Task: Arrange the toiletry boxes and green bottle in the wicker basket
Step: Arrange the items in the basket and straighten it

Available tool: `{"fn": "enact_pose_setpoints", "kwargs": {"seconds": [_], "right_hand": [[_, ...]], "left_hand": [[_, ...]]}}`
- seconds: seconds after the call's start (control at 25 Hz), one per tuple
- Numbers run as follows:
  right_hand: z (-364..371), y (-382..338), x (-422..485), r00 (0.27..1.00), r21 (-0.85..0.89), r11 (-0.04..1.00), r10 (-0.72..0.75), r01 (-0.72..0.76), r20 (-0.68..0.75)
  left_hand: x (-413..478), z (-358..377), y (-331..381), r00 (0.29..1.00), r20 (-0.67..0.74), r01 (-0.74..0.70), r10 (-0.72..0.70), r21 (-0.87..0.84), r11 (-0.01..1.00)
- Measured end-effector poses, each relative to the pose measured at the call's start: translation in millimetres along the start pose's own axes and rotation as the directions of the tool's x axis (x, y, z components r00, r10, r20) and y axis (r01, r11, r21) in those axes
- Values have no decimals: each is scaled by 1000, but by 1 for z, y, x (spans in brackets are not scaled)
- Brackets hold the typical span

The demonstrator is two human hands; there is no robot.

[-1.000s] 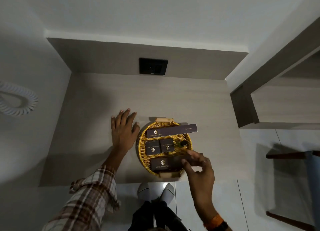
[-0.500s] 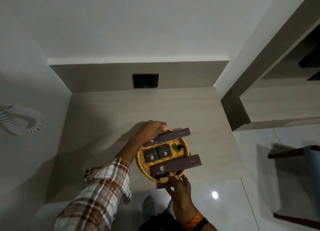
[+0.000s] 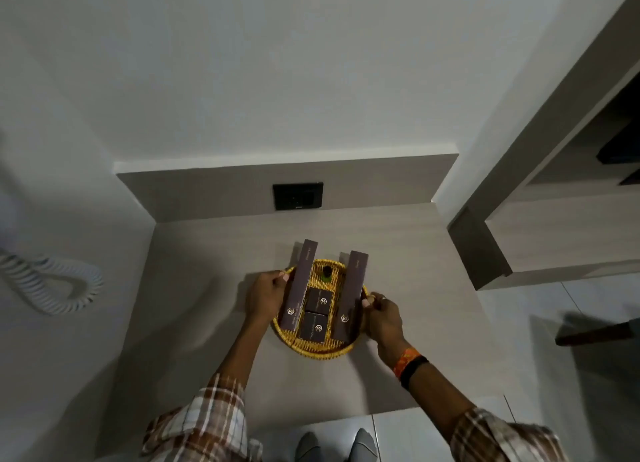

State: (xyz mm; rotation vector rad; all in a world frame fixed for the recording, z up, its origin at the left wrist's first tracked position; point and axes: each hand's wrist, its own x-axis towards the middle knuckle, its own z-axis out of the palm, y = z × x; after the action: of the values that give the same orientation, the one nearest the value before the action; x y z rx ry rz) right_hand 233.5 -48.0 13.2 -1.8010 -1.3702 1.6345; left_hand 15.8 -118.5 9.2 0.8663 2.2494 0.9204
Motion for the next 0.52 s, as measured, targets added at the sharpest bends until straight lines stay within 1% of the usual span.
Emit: {"fn": "enact_pose_setpoints", "kwargs": {"seconds": [0.12,0.28,0.52], "right_hand": [[3,-38,39,995,-125,987,-96,98,24],[12,-75,74,988,-203,967,-146,153,52],[18,-95,101,980,-206,958,-190,200,68]], "left_hand": [[4,5,1,991,-106,72,-88,-143,987],[22,7,13,978,-146,107,-146,-243,964],[50,9,21,972,-181,104,-148,-231,967]]}}
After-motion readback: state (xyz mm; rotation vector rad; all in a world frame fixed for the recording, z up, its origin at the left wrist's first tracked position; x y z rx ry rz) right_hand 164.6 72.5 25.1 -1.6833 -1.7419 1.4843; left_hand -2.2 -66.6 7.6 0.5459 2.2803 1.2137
